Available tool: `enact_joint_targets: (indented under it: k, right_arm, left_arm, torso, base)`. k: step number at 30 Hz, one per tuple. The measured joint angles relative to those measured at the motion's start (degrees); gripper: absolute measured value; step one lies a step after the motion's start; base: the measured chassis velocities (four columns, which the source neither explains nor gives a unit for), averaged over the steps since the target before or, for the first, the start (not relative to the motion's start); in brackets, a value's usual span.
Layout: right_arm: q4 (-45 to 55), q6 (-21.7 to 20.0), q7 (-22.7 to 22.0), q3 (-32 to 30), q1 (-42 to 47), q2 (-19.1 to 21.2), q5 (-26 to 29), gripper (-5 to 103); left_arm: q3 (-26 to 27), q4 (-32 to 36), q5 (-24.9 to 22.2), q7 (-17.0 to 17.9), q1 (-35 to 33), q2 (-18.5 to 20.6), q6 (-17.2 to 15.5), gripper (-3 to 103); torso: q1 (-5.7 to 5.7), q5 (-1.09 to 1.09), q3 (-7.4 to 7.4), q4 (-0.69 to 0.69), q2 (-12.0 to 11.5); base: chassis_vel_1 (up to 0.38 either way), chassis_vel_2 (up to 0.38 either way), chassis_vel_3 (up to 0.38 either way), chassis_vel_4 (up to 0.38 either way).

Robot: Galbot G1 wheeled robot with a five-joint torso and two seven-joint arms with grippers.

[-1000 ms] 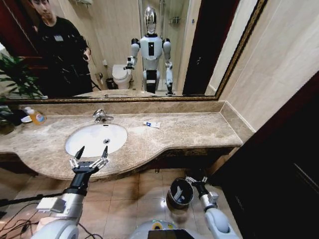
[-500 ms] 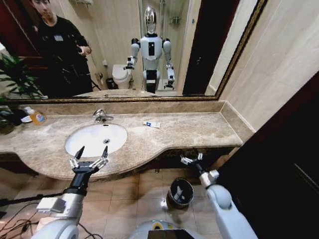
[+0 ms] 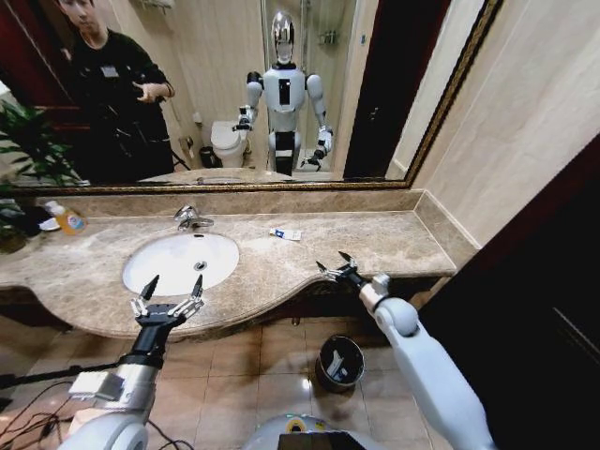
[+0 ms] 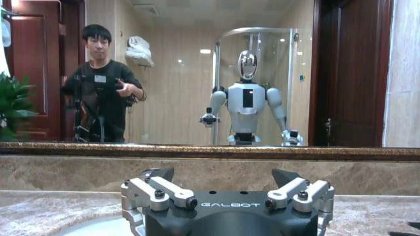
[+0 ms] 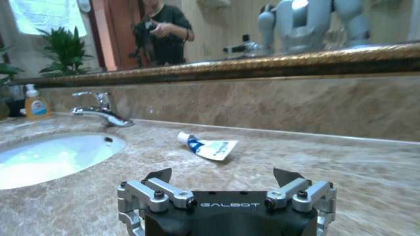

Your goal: Pick up the trash from the sink and place it in the trash bin.

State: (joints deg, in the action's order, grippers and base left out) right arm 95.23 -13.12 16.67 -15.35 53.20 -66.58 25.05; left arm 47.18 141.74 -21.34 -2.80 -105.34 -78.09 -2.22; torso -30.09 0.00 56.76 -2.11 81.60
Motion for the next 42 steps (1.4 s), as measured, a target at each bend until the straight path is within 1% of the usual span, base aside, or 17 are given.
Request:
enact_joint_targets:
  k: [1,3,4,6,7,11,14,17,18,22,35,36,38,39,41,42]
  right_arm:
    - [-1.1,-0.6,-0.3,1.4,-1.9,0.1,0.8,100]
    - [-1.9,-0.9,-0.5,2.2,-3.2,0.2,1.1,100]
    - [-4.0,-1.2,-1.2,4.3,-6.4,0.0,2.2,100]
    - [-7.1,-1.5,-2.4,6.4,-10.2,-0.8,3.3,100]
    - [-7.1,-1.5,-2.4,6.4,-10.2,-0.8,3.3,100]
    - [-13.2,-1.7,-4.3,9.5,-16.4,-2.9,4.8,100]
    - [-15.2,-1.9,-4.8,10.4,-18.0,-3.6,5.3,100]
    - [-20.7,-2.1,-6.1,12.5,-21.4,-5.3,5.6,100]
    - [-20.7,-2.1,-6.1,12.5,-21.4,-5.3,5.6,100]
    - [-25.7,-1.8,-6.3,14.5,-24.4,-6.7,5.2,100]
    - [-30.6,-1.2,-6.2,16.9,-28.0,-9.5,4.8,100]
    - [-30.8,-1.2,-6.1,17.0,-28.1,-9.7,4.8,102]
    - [-31.2,-1.0,-5.8,17.2,-28.3,-10.1,4.8,96]
    - [-31.2,-1.0,-5.8,17.2,-28.3,-10.1,4.8,96]
    - [-31.4,-0.7,-5.5,17.3,-28.3,-10.2,4.7,85]
    - [-31.4,-0.7,-5.5,17.3,-28.3,-10.2,4.7,85]
  left_arm:
    - [0.0,0.0,0.0,0.0,0.0,0.0,0.0,100]
    - [0.0,0.0,0.0,0.0,0.0,0.0,0.0,100]
    - [0.0,0.0,0.0,0.0,0.0,0.0,0.0,100]
    - [0.0,0.0,0.0,0.0,0.0,0.0,0.0,100]
    - [0.0,0.0,0.0,0.0,0.0,0.0,0.0,100]
    - [0.0,0.0,0.0,0.0,0.0,0.0,0.0,100]
    - [0.0,0.0,0.0,0.0,0.0,0.0,0.0,100]
    - [0.0,0.0,0.0,0.0,0.0,0.0,0.0,100]
    - [0.0,0.0,0.0,0.0,0.0,0.0,0.0,100]
    - [0.0,0.0,0.0,0.0,0.0,0.0,0.0,100]
    - [0.0,0.0,0.0,0.0,0.0,0.0,0.0,100]
    - [0.0,0.0,0.0,0.0,0.0,0.0,0.0,100]
    - [0.0,0.0,0.0,0.0,0.0,0.0,0.0,100]
    - [0.0,0.0,0.0,0.0,0.0,0.0,0.0,100]
    - [0.0,0.0,0.0,0.0,0.0,0.0,0.0,100]
    - [0.0,0.0,0.0,0.0,0.0,0.0,0.0,100]
  torso:
    - [0.00,-0.01,0.00,0.01,0.0]
    - [0.00,0.00,0.00,0.00,0.0]
    - [0.00,-0.01,0.00,0.00,0.0]
    - [0.00,0.00,0.00,0.00,0.0]
    - [0.00,0.00,0.00,0.00,0.0]
    - [-0.01,-0.01,0.00,-0.01,0.0]
    - [0.00,-0.02,0.00,0.00,0.0]
    - [0.00,-0.02,0.00,0.00,0.0]
    - [0.00,-0.02,0.00,0.00,0.0]
    - [0.00,-0.01,0.00,0.00,0.0]
    - [0.00,-0.01,-0.01,0.00,0.0]
    - [0.00,-0.02,-0.01,0.00,0.0]
    - [0.00,-0.02,-0.01,0.00,0.0]
    - [0.00,-0.02,-0.01,0.00,0.0]
    - [0.00,-0.02,-0.01,0.00,0.0]
    - [0.00,-0.02,-0.01,0.00,0.0]
  base:
    - [0.000,0.000,0.000,0.000]
    - [0.000,0.000,0.000,0.000]
    - [0.000,0.000,0.000,0.000]
    - [0.000,0.000,0.000,0.000]
    - [0.000,0.000,0.000,0.000]
    - [0.000,0.000,0.000,0.000]
    - [0.000,0.000,0.000,0.000]
    - [0.000,0.000,0.000,0.000]
    - [0.000,0.000,0.000,0.000]
    - [0.000,0.000,0.000,0.000]
    - [0.000,0.000,0.000,0.000]
    - [0.000,0.000,0.000,0.000]
    - [0.000,0.000,0.000,0.000]
    - [0.000,0.000,0.000,0.000]
    - [0.000,0.000,0.000,0.000]
    - [0.000,0.000,0.000,0.000]
